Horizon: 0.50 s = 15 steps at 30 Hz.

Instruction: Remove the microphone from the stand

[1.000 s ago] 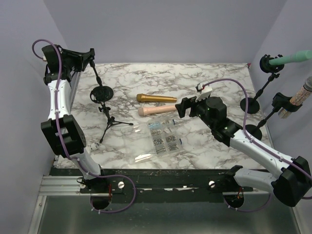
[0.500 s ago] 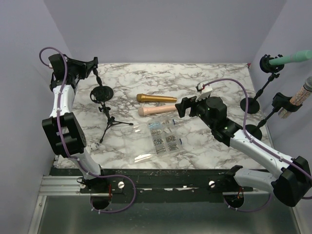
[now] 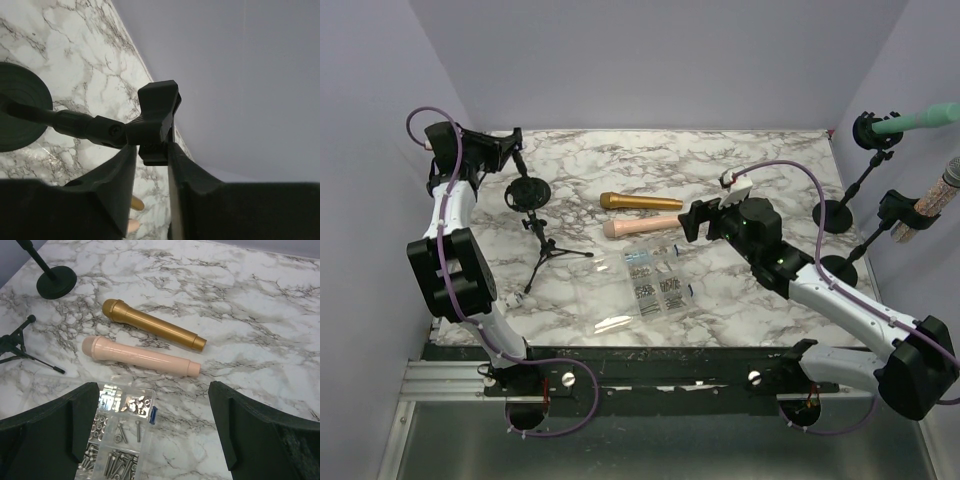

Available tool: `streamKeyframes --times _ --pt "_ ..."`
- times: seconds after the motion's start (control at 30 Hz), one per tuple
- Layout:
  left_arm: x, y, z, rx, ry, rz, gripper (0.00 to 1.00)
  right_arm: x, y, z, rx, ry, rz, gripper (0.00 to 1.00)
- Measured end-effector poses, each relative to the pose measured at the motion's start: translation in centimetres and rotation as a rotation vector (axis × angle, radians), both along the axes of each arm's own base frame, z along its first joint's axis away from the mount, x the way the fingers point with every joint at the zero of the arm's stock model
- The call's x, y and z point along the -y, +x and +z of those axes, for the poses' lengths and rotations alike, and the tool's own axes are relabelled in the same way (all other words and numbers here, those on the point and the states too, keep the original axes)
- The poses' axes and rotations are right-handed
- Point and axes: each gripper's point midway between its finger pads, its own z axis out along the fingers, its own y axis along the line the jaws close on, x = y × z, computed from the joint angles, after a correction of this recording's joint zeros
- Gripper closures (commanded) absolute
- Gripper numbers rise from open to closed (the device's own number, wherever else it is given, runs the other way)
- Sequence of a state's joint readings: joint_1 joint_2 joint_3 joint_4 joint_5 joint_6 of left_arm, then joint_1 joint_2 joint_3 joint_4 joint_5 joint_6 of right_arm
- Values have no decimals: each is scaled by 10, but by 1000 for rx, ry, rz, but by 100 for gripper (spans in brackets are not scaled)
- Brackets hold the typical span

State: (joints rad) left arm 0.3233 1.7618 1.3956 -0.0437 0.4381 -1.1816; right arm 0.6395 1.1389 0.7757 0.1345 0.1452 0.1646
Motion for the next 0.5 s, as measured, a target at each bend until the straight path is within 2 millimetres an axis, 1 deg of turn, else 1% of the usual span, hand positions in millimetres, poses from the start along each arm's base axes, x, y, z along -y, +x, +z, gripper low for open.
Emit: streamKeyframes --times 0.07,0.2,0.3,0.37,0.5 --pt "0 -1 -1 -7 10 -5 43 0 0 0 0 0 0 0" --pt "1 -5 -7 -67 14 -13 24 -1 1 -1 -2 -1 0 0" --pt "1 -9 -1 -93 30 -20 23 -1 1 -3 -4 -3 1 0" --pt "1 -13 9 -87 50 -26 23 -2 2 -5 -9 -6 2 0" --pt "9 -33 49 -25 112 -40 24 -4 3 -13 -26 -18 6 0"
